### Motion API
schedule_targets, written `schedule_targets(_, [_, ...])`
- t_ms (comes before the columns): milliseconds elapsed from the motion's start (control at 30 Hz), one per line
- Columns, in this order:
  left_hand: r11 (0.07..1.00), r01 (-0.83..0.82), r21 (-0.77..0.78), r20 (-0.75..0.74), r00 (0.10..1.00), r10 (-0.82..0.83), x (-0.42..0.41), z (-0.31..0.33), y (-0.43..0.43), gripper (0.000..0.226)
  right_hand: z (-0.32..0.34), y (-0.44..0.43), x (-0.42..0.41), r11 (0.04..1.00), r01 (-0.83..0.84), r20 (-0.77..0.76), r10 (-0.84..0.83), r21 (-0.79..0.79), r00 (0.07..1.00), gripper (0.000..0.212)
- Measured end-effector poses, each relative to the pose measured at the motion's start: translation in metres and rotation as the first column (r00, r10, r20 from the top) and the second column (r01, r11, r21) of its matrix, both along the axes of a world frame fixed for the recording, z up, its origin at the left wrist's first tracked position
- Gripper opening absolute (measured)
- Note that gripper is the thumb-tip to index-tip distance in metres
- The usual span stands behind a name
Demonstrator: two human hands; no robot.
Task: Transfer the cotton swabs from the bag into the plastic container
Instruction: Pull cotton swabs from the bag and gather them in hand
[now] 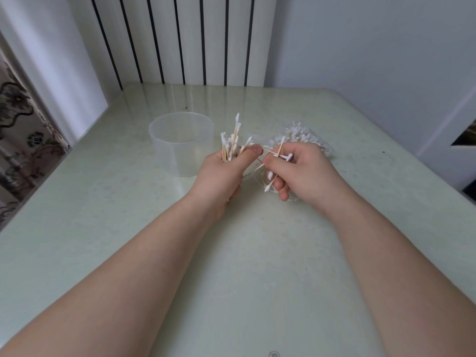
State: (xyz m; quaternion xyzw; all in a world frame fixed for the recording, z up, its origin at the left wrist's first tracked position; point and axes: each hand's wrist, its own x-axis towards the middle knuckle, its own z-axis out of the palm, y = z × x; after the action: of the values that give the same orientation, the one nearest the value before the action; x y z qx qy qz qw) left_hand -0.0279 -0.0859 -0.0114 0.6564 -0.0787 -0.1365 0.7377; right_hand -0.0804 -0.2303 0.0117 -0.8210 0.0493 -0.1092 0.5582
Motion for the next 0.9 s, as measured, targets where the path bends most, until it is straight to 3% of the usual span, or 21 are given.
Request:
schedule_targets(167, [0.998, 0.054, 0.038, 0.041, 0.998, -0.056, -0.003, 0.0, 0.0, 0.021, -0.003, -0.001, 0.0, 0.992, -0.011, -0.031, 0.007, -0.126, 0.999, 0.021])
schedule_targets(300, [0.998, 0.001, 0.061, 0.022, 1.0, -0.002, -0.001, -0.001, -0.001, 0.019, -0.006, -0.001, 0.0, 0.982, -0.014, -0.049, 0.005, -0.186, 0.999, 0.018])
schedule_targets(467, [0.996, -0.081, 0.034, -0.108, 0.991, 0.084, 0.002, 0.002, -0.003, 0.021, 0.0, -0.003, 0.0, 1.0, 0.017, -0.019, -0.017, -0.009, 1.0, 0.01])
schedule_targets(567, [1.0, 0.011, 0.01, -0.072, 0.997, -0.01, -0.002, 0.003, -0.003, 0.024, 0.004, -0.003, -0.001, 0.989, 0.014, 0.014, -0.016, 0.145, 1.0, 0.008])
schedule_targets(667, [0.99, 0.141, 0.021, -0.022, 0.99, -0.14, -0.006, 0.004, -0.001, 0.026, 0.003, -0.001, -0.001, 0.984, 0.001, -0.003, -0.001, 0.181, 1.0, 0.01])
schedule_targets(900, [0.937, 0.242, 0.252, 0.179, 0.94, -0.291, -0.007, 0.002, 0.004, 0.031, 0.001, 0.002, 0.001, 0.953, 0.058, 0.029, -0.069, 0.299, 0.997, 0.011])
